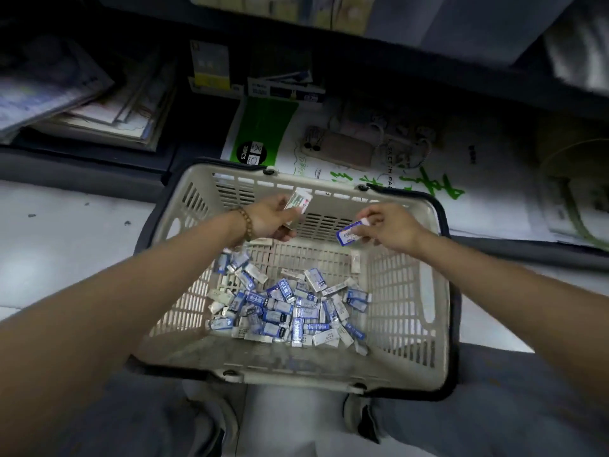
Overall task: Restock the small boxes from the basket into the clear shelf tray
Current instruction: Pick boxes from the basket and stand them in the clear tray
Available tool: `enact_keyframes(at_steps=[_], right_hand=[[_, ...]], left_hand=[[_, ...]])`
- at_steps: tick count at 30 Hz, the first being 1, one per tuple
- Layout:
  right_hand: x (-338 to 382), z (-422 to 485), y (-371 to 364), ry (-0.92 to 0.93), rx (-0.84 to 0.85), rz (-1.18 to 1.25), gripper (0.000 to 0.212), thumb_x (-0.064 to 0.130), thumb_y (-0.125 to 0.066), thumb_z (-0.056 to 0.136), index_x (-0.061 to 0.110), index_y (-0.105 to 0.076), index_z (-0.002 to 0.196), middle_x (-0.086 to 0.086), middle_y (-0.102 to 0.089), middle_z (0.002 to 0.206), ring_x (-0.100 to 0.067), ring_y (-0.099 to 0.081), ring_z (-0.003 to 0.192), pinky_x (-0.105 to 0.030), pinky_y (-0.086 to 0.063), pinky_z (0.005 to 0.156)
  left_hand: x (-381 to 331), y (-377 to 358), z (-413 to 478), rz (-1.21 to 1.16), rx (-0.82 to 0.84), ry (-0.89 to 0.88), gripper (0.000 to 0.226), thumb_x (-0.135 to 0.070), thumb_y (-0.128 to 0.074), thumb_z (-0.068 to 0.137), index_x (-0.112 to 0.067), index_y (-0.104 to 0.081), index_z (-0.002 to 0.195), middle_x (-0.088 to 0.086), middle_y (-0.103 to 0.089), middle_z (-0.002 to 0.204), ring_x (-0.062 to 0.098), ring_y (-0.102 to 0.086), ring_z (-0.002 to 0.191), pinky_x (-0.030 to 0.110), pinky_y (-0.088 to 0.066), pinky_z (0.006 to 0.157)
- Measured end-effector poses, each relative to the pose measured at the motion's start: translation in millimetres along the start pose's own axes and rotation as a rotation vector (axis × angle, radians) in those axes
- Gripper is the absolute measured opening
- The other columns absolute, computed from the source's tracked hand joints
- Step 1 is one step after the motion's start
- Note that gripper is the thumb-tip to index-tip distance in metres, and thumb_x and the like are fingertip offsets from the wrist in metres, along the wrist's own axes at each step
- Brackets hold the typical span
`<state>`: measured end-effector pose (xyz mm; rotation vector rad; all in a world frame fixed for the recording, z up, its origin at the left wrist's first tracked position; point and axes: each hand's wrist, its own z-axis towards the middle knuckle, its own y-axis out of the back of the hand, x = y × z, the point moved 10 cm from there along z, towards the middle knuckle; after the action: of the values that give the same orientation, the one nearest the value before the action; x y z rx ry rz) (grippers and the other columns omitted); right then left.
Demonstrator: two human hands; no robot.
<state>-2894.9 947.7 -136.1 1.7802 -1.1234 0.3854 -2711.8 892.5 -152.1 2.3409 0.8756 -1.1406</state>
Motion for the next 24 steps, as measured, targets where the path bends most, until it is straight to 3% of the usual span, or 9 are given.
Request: enact_keyframes(at_steps=[2,7,10,13,15,18,21,24], right_hand=[[46.2,-25.3,29.5,0.083,-0.017,0.039,0.018,0.003,-0.068,0.083,0.003,-0.059,0.098,-0.006,-0.064,0.074,0.001,-0.059,0.048,-0.012,-0.047,0.049],[136.7,-98.3,77.6,0.299,0.011,0.407,0.009,0.01,-0.061,0.087,0.007,-0.066,0.095,0.001,-0.072,0.071,-0.002,-0.063,0.058,-0.013,-0.052,0.058],[168.4,-129.6,85.9,0.398,0.064,0.572,0.02,0.021,-0.064,0.078,0.01,-0.068,0.095,-0.004,-0.073,0.077,-0.007,-0.063,0.062,-0.015,-0.053,0.061],[185.1,-136.6,93.8,0.431,0.02,0.617,0.016,0.018,-0.069,0.074,0.013,-0.064,0.089,-0.005,-0.072,0.074,-0.009,-0.064,0.059,-0.016,-0.052,0.056],[190.0,-136.0,97.6,0.437,-0.029,0.59,0.009,0.012,-0.07,0.078,0.014,-0.065,0.085,-0.005,-0.071,0.074,-0.009,-0.064,0.058,-0.016,-0.051,0.055],[190.8,-135.3,101.2,0.45,-0.115,0.528,0.009,0.007,-0.071,0.079,0.008,-0.068,0.088,-0.009,-0.068,0.076,-0.007,-0.063,0.055,-0.016,-0.051,0.054],[190.5,-133.6,103.3,0.447,-0.165,0.529,0.016,0.004,-0.071,0.079,0.001,-0.065,0.094,-0.013,-0.066,0.08,-0.008,-0.064,0.055,-0.015,-0.051,0.054],[186.6,-129.7,109.3,0.414,-0.194,0.607,0.02,0.006,-0.072,0.079,0.006,-0.062,0.097,-0.01,-0.066,0.092,-0.009,-0.068,0.061,-0.015,-0.052,0.056]], left_hand=[[-46.0,3.7,-22.9,0.027,0.026,-0.07,0.027,-0.019,-0.045,0.096,-0.008,-0.042,0.12,0.006,-0.061,0.111,0.007,-0.061,0.061,0.019,-0.055,0.059],[-126.3,10.1,-90.7,-0.063,0.019,-0.232,0.016,-0.02,-0.04,0.098,-0.01,-0.047,0.108,0.001,-0.064,0.093,0.003,-0.058,0.049,0.016,-0.049,0.045],[-133.5,2.7,-114.6,-0.204,0.021,-0.21,0.021,-0.025,-0.036,0.099,-0.011,-0.051,0.106,0.003,-0.067,0.093,0.01,-0.052,0.053,0.018,-0.046,0.044],[-141.9,-9.2,-122.4,-0.259,0.002,-0.195,0.034,-0.039,-0.035,0.097,-0.014,-0.058,0.098,-0.003,-0.066,0.07,0.012,-0.051,0.054,0.021,-0.045,0.048],[-155.2,-17.5,-124.2,-0.242,0.018,-0.24,0.04,-0.044,-0.038,0.094,-0.013,-0.06,0.105,-0.002,-0.062,0.074,0.01,-0.054,0.053,0.02,-0.045,0.05],[-171.7,-26.3,-126.3,-0.09,0.05,-0.341,0.035,-0.03,-0.047,0.093,-0.009,-0.053,0.12,-0.001,-0.06,0.085,0.006,-0.055,0.062,0.02,-0.046,0.059],[-182.2,-28.9,-127.2,0.023,0.05,-0.405,0.031,-0.018,-0.05,0.093,-0.011,-0.049,0.123,0.001,-0.061,0.092,0.005,-0.058,0.068,0.021,-0.049,0.067],[-197.0,-22.9,-127.9,0.072,0.005,-0.465,0.031,-0.016,-0.052,0.092,-0.009,-0.045,0.122,0.001,-0.064,0.097,0.002,-0.061,0.069,0.017,-0.05,0.065]])
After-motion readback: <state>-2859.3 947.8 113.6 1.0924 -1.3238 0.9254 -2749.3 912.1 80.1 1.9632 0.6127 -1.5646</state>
